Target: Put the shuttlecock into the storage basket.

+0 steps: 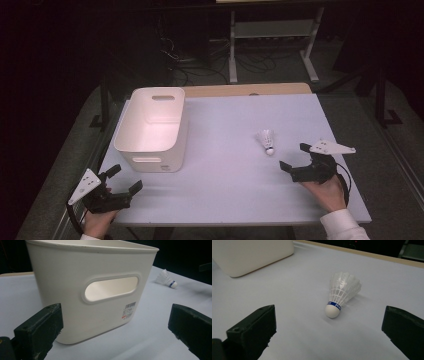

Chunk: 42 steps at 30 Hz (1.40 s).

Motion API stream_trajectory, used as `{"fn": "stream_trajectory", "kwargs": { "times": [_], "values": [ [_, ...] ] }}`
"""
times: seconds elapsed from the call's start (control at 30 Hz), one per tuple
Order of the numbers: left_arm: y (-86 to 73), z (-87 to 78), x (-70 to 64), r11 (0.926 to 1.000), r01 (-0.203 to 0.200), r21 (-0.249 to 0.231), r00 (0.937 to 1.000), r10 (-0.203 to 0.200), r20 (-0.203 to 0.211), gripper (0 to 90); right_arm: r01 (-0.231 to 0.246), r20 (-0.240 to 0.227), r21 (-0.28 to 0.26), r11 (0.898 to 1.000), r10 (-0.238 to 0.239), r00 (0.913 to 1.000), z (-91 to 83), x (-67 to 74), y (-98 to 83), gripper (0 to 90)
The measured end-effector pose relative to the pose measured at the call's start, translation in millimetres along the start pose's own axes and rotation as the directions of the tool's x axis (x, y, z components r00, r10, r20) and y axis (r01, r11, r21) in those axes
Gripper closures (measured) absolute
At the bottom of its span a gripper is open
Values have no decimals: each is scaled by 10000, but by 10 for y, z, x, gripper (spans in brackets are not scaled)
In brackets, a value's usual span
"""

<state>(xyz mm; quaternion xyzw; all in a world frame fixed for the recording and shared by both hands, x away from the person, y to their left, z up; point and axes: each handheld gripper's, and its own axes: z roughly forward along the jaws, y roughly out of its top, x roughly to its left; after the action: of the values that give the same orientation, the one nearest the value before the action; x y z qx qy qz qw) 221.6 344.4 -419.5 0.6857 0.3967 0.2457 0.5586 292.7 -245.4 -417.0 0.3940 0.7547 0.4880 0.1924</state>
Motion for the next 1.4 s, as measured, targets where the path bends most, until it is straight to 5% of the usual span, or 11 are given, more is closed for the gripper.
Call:
{"fn": "stream_trajectory", "kwargs": {
  "times": [0.37,1.4],
  "values": [
    [-3,-3,2,10000,63,-10,10000,-63,3,0,16,211,377,9993,-24,9998,22,-18,107,0],
    [-7,4,-9,9998,211,-31,9998,-211,8,0,487,-128,1414,9887,-473,9988,202,-39,471,0]
  ]
}}
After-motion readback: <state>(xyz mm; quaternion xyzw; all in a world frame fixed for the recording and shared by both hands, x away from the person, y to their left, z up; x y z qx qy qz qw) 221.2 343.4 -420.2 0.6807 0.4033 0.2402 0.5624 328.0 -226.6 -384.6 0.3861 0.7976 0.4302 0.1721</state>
